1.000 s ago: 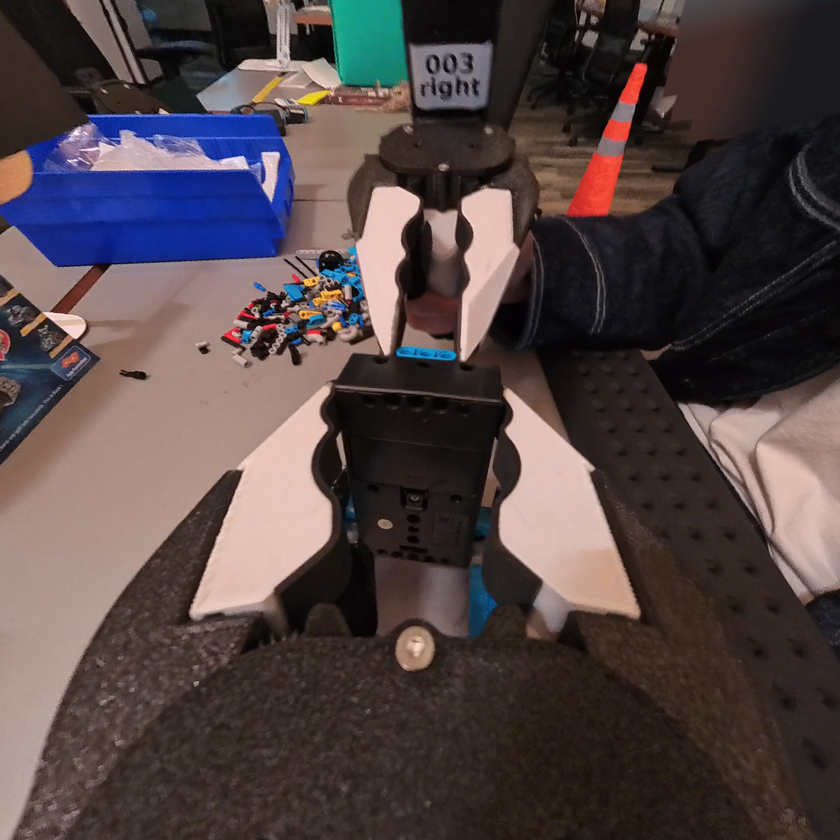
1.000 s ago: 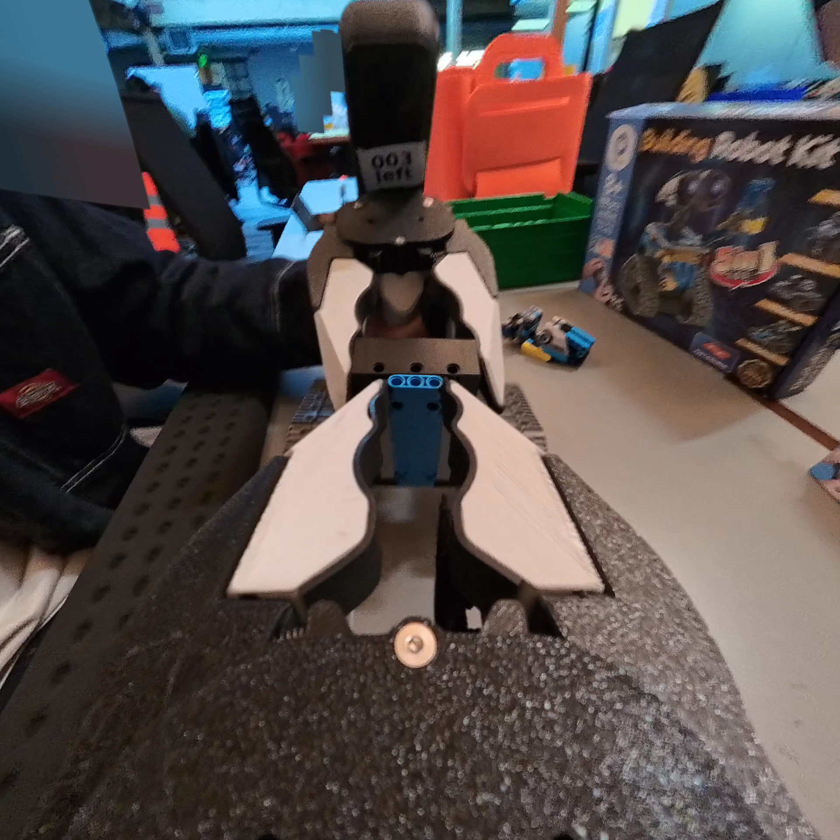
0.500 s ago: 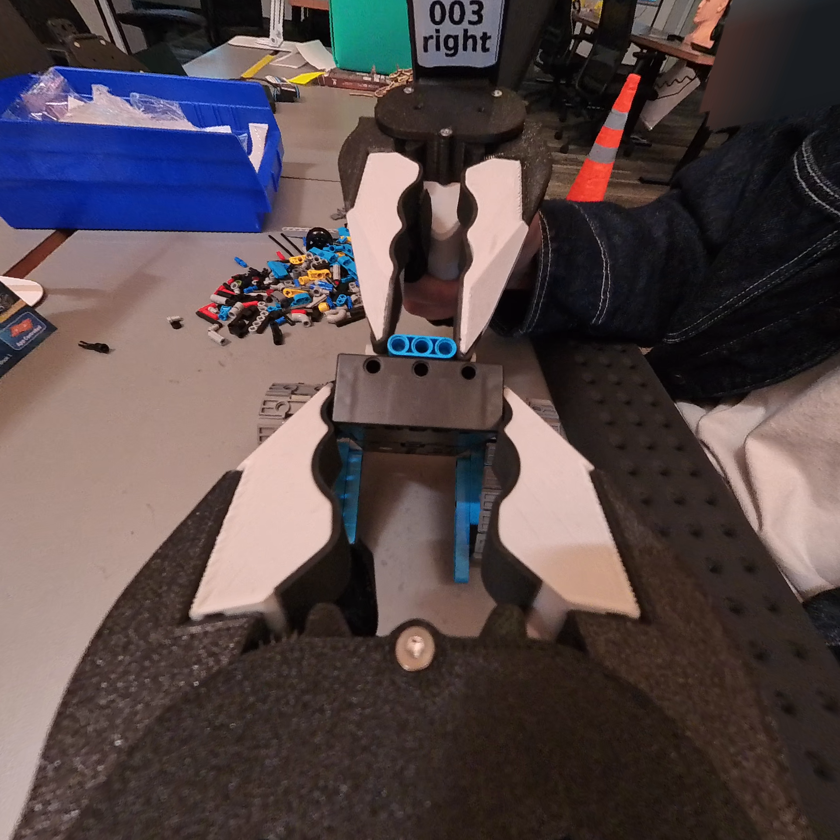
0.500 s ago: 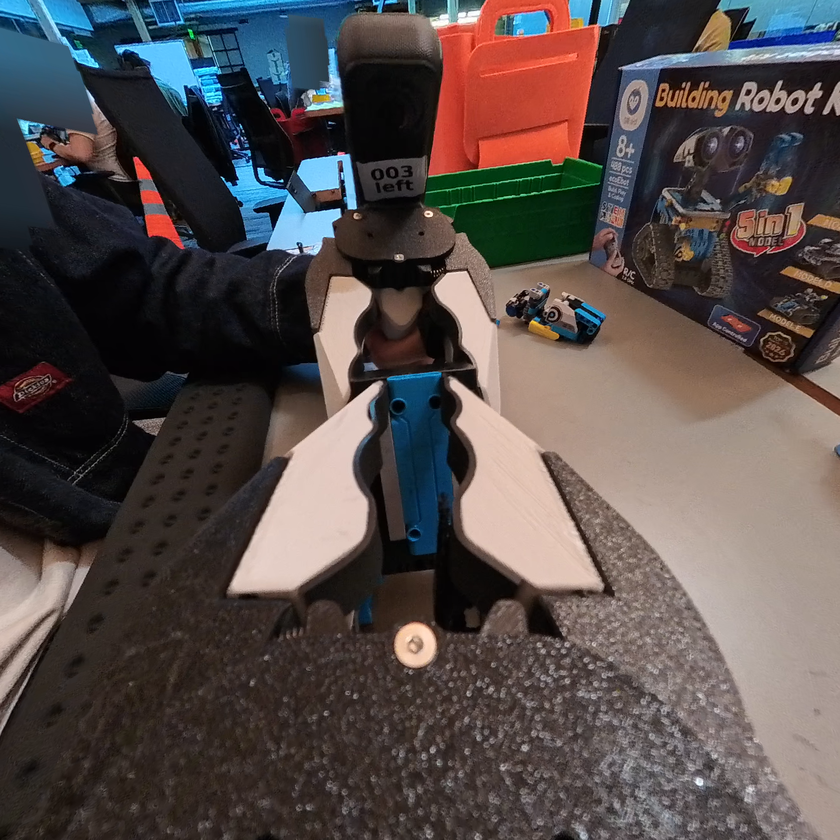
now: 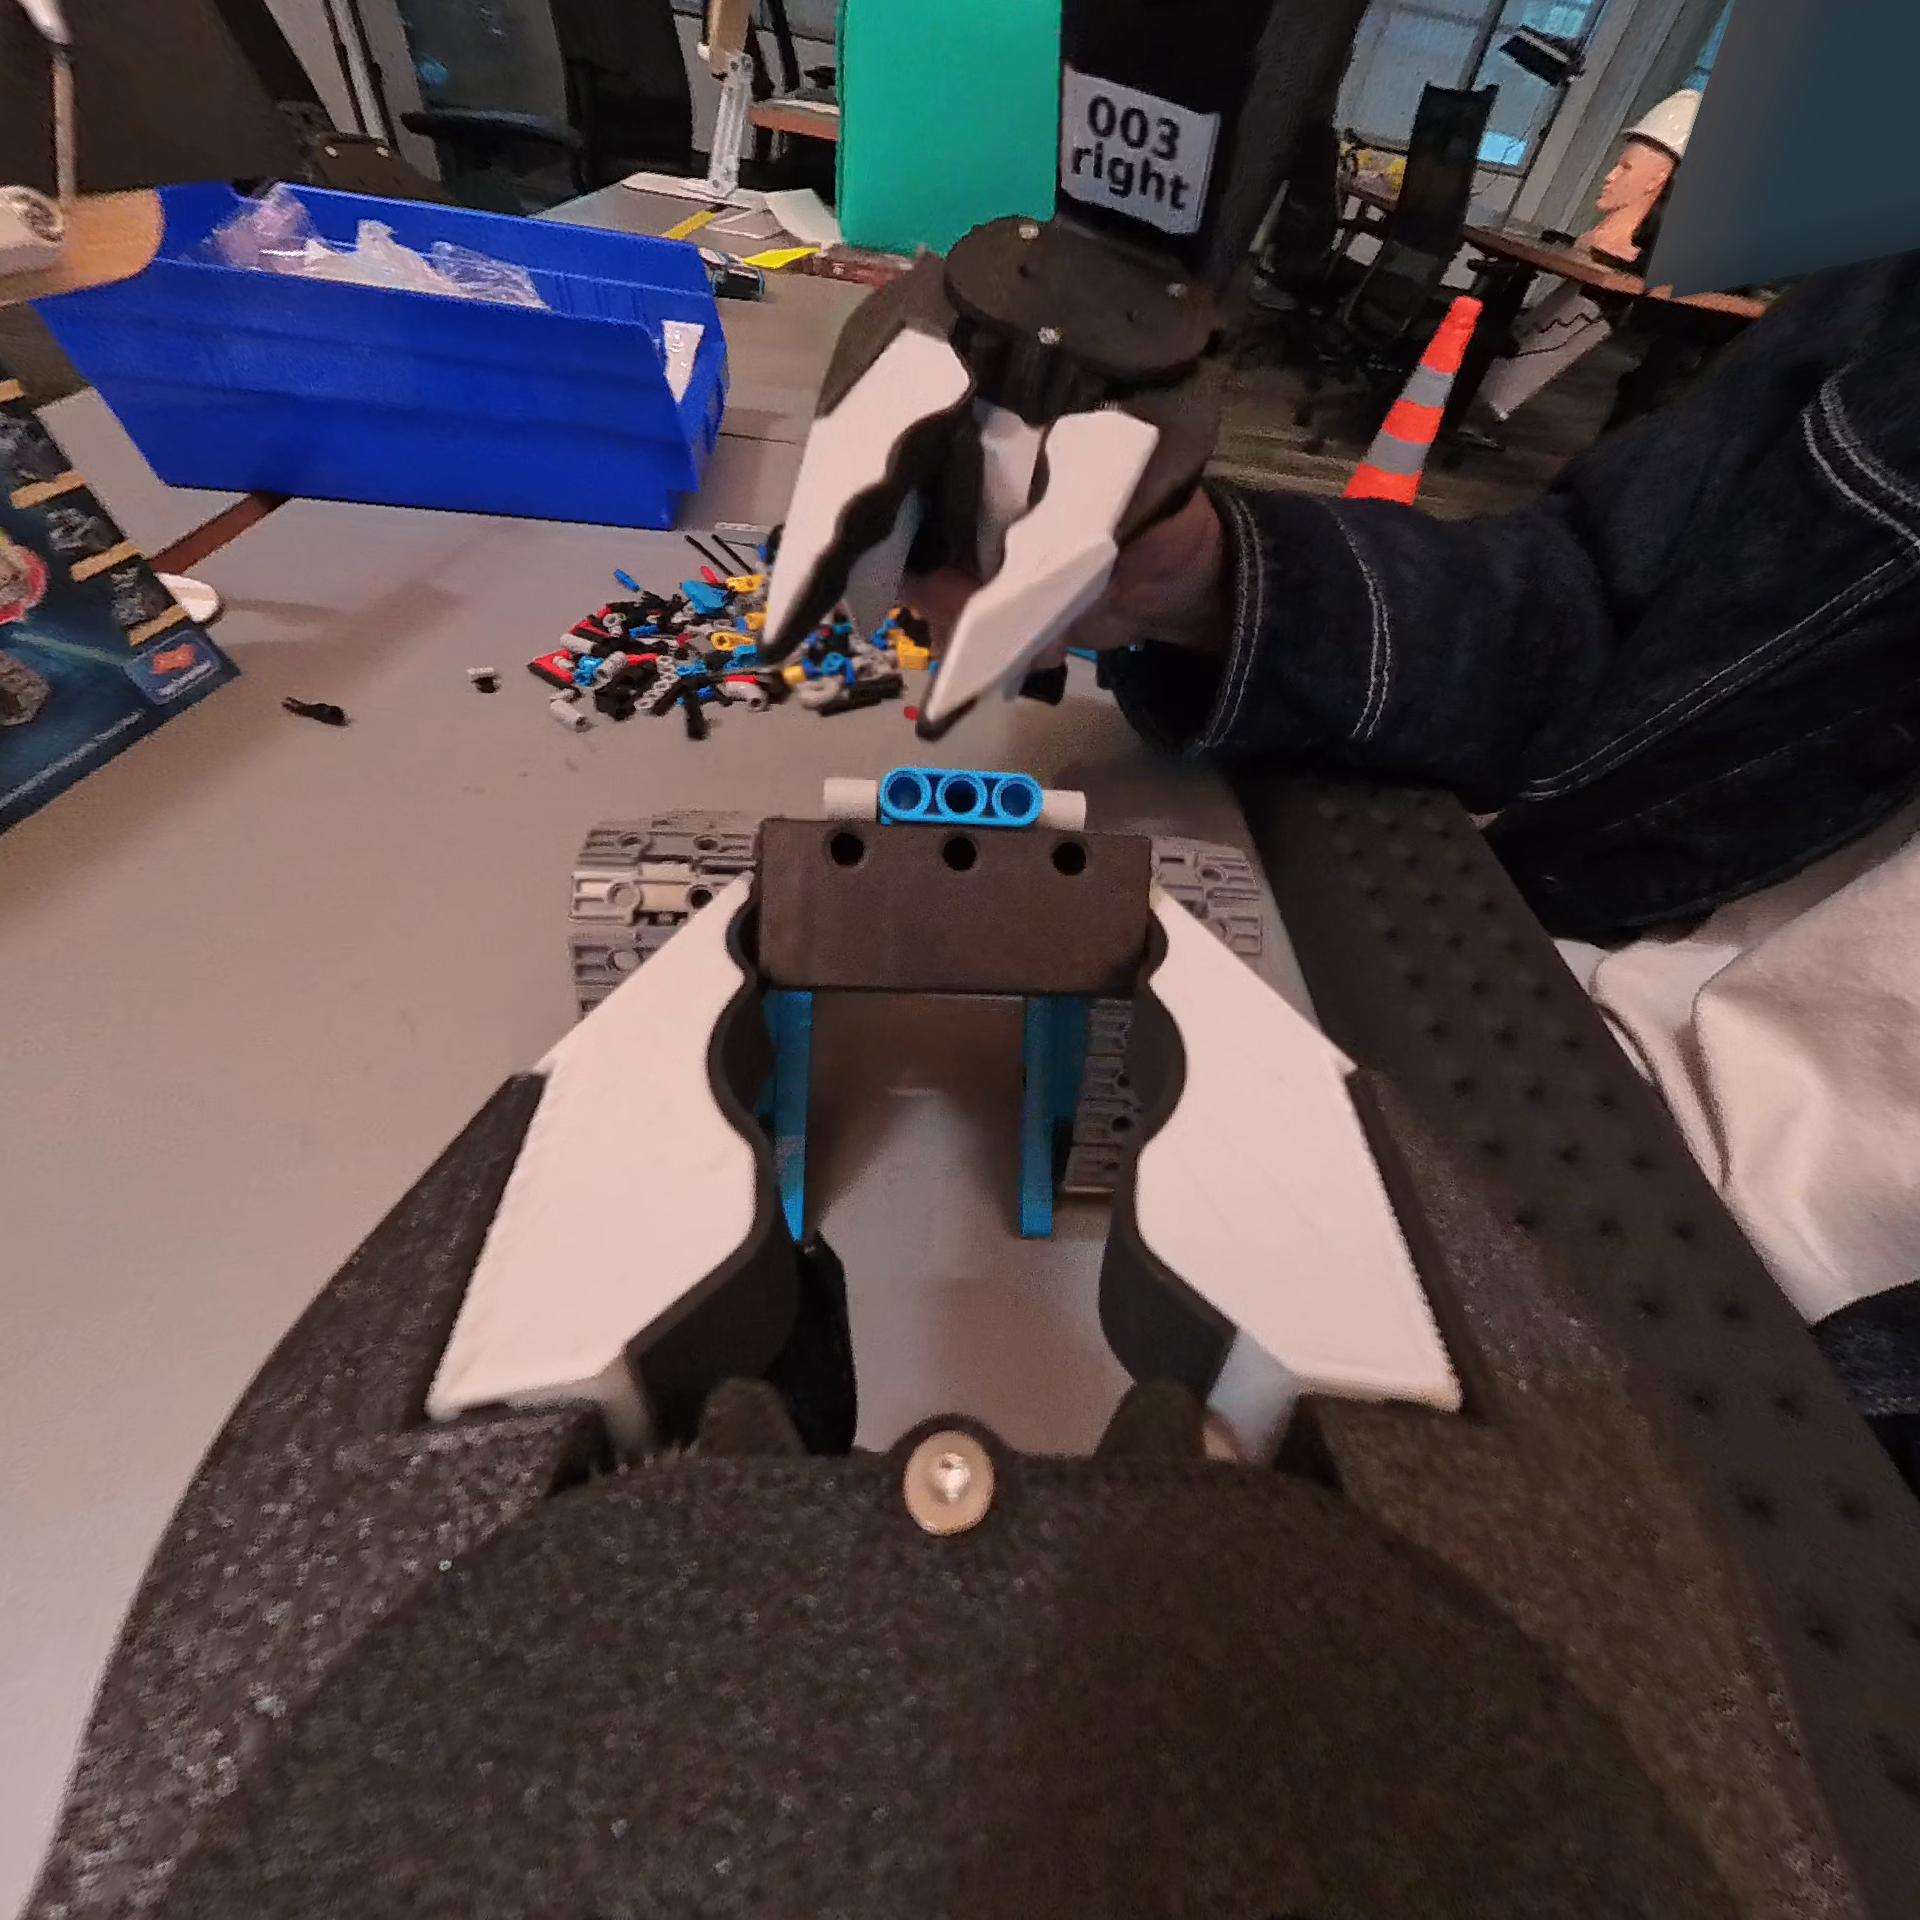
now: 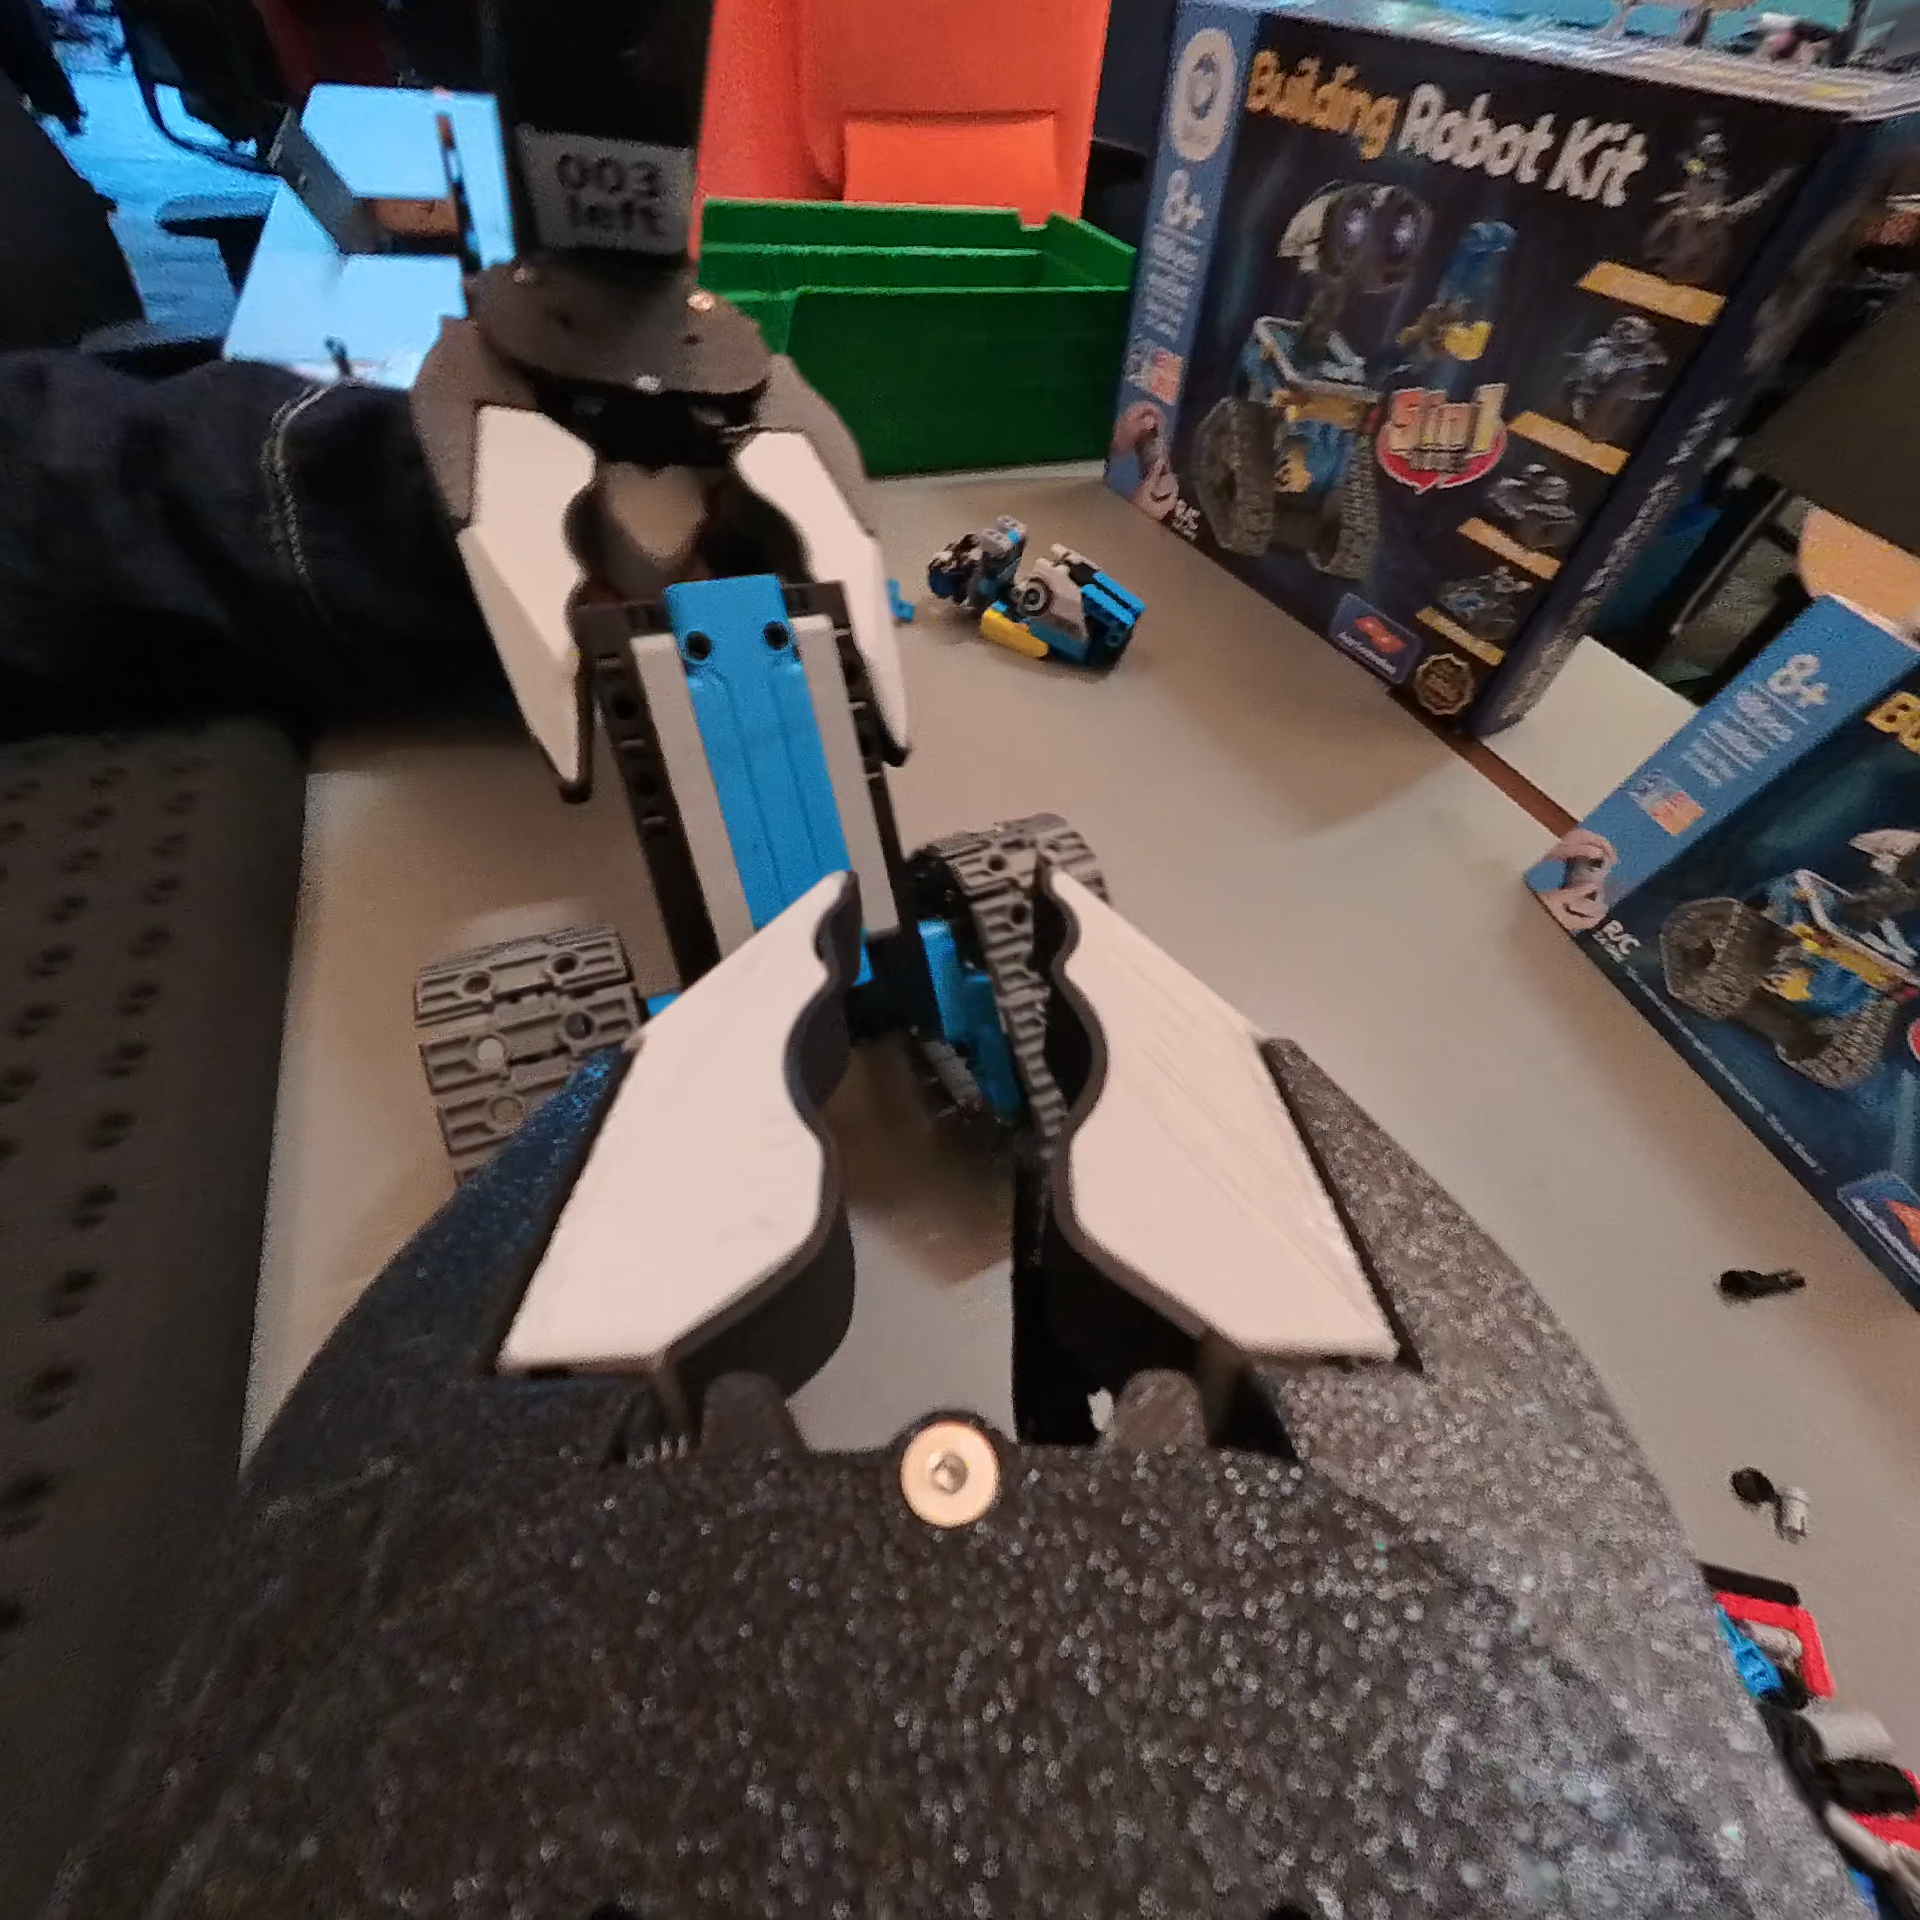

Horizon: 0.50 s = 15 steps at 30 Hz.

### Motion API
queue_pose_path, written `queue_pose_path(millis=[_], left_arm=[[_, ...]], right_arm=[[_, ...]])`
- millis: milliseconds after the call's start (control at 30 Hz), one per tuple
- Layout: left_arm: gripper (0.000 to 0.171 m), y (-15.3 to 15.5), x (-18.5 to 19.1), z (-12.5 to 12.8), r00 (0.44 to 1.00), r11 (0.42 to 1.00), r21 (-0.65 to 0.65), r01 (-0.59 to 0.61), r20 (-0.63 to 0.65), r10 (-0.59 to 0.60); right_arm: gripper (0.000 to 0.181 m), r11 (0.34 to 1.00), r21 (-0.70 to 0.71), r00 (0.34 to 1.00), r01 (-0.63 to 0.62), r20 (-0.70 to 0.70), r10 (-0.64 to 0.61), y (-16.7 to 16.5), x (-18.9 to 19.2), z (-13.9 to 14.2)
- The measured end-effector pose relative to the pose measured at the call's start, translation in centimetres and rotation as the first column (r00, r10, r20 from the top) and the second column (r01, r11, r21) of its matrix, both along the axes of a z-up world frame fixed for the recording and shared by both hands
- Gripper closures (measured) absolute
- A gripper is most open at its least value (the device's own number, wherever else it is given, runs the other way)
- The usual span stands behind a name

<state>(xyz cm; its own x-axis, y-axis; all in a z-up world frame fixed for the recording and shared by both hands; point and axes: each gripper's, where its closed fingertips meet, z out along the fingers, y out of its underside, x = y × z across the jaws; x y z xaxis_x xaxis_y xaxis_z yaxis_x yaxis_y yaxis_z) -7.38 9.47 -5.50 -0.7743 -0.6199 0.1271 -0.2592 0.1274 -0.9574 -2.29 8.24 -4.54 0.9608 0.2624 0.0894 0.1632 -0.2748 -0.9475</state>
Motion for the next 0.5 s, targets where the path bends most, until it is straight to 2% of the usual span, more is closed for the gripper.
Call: queue_pose_path(millis=[200,267,367,400,500], left_arm=[[0.105,1.1,-1.3,0.0,0.993,0.993,0.029,-0.112,0.026,0.111],[0.105,1.4,-1.3,0.0,0.987,0.987,0.042,-0.157,0.036,0.155],[0.106,2.3,-0.9,0.1,0.967,0.966,0.071,-0.25,0.061,0.246],[0.106,3.0,-0.5,0.1,0.953,0.951,0.08,-0.3,0.071,0.295],[0.106,5.5,0.5,0.1,0.901,0.897,0.1,-0.43,0.114,0.419]], right_arm=[[0.156,0.995,0.012,0.995,0.096,-0.037,-0.095,-0.2,2.0,0.5],[0.156,0.987,0.027,0.985,0.16,-0.061,-0.159,-1.4,3.4,1.8],[0.15,0.965,-0.045,0.965,0.26,-0.037,-0.261,-5.7,6.2,3.6],[0.143,0.947,-0.106,0.952,0.303,-0.001,-0.305,-7.8,7.4,3.2],[0.145,0.872,-0.312,0.925,0.378,0.085,-0.371,-15.2,8.7,0.1]])
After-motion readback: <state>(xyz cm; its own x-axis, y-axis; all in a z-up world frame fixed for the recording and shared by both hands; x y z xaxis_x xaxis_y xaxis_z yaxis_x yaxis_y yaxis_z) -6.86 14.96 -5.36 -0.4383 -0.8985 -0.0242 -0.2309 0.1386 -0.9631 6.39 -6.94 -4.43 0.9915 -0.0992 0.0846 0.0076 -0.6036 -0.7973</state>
